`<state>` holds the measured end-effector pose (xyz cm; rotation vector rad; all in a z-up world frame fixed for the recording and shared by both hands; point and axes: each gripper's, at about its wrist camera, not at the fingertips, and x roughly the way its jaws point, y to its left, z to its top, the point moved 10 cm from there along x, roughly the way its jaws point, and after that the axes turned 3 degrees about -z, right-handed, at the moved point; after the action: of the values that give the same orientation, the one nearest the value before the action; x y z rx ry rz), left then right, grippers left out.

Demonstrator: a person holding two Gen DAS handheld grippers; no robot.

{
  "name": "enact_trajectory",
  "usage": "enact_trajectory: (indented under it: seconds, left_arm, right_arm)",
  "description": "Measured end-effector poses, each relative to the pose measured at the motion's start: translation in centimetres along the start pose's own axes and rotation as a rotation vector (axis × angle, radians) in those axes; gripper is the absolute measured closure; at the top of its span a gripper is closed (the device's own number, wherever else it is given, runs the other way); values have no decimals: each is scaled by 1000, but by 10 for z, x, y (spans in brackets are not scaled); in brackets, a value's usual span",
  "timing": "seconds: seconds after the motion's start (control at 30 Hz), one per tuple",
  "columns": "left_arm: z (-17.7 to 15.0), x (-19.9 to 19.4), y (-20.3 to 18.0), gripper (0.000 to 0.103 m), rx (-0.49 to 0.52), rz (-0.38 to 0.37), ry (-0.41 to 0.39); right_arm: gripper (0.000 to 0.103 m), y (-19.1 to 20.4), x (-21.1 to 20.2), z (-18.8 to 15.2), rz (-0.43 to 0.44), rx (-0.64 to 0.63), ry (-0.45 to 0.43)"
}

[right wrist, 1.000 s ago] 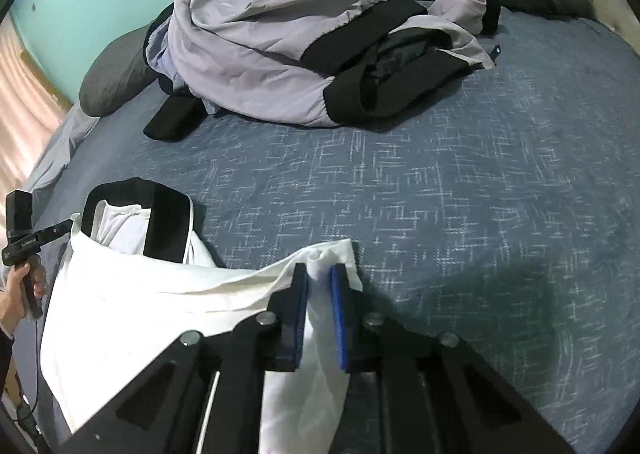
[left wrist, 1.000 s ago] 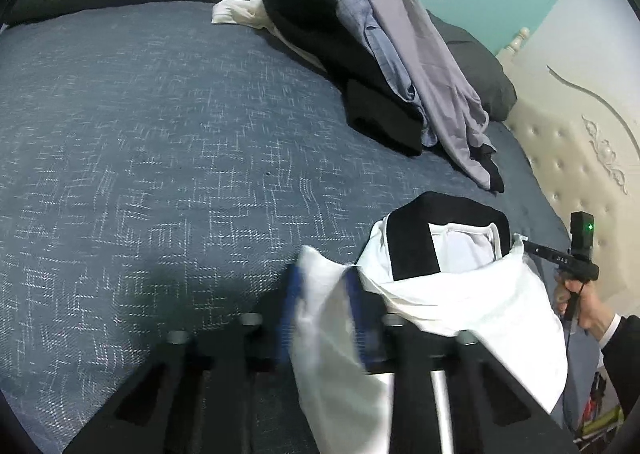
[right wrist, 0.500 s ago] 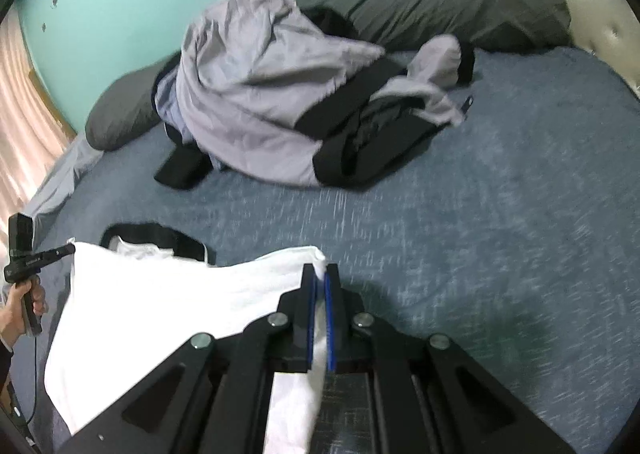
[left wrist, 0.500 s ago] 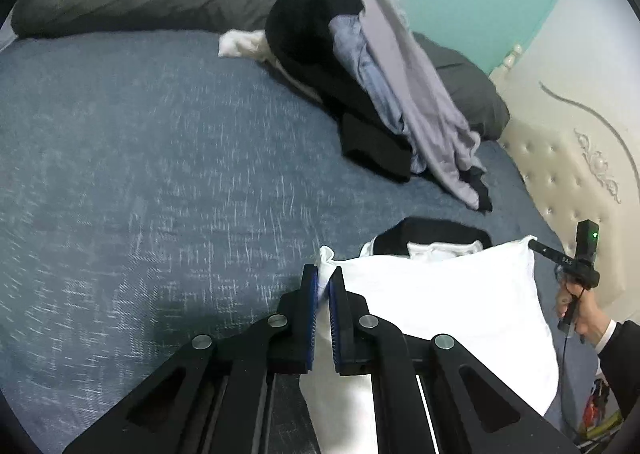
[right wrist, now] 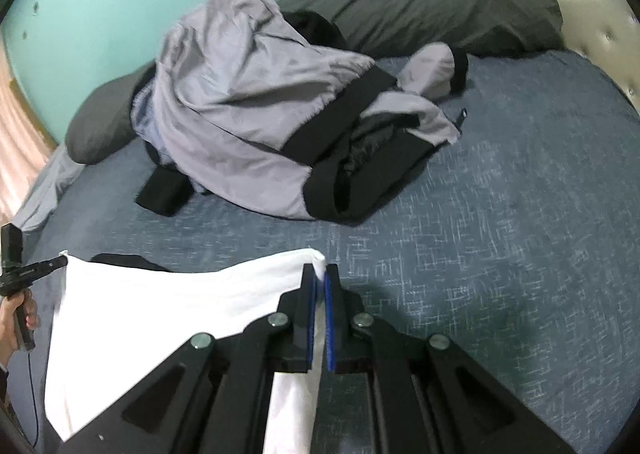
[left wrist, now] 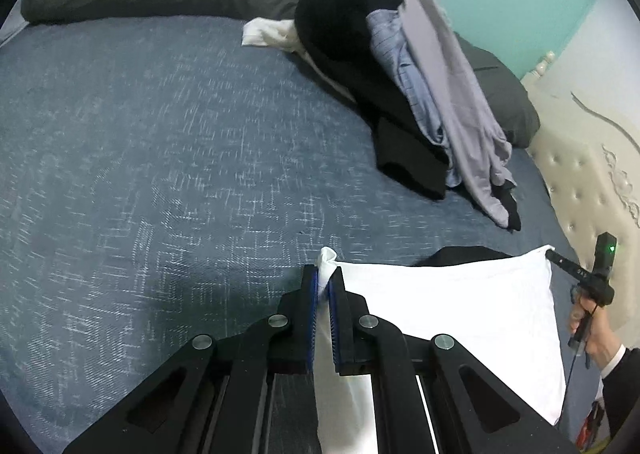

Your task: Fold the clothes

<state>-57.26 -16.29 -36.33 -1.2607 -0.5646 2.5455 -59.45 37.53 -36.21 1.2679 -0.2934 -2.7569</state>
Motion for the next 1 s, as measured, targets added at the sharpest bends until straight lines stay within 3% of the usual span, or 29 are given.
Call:
enact_trajectory:
  seconds: [0.17,0.37,0.4,0.47,0.53,0.63,0.8,0.9,1.0]
  left_arm:
    - [-8,16,6,97,-16,17,25]
    - [-15,23,9,91,-37,41,57]
    - [-15,22,10,85,-46,44,56]
    - [-16,17,14,52,-69,50,60]
    - [-16,7,15,51,-77,44,58]
    - [-19,-17,17,51,-86,40,43]
    - [-48,-59,17,46,-143,-6,37]
    - [-77,-81,11,46,-152,-31,56]
    - [-119,-100,6,46,-179,-56,87]
  right_arm:
    - [99,-10,21,-15,-19,43,43]
    - [99,-11,32,-29,27,127,104]
    - [99,-10,32,-30,41,142,111]
    - [98,-13,34,-32,33,175,136]
    - [92,-21,28,-30,-15,200,126]
    - [70,-27,9,-28,14,255,87]
    - [69,-34,-29,-49,83,314,94]
    - [69,-28,-61,-82,161,342,109]
    - [69,-21,-91,-112,184,346,101]
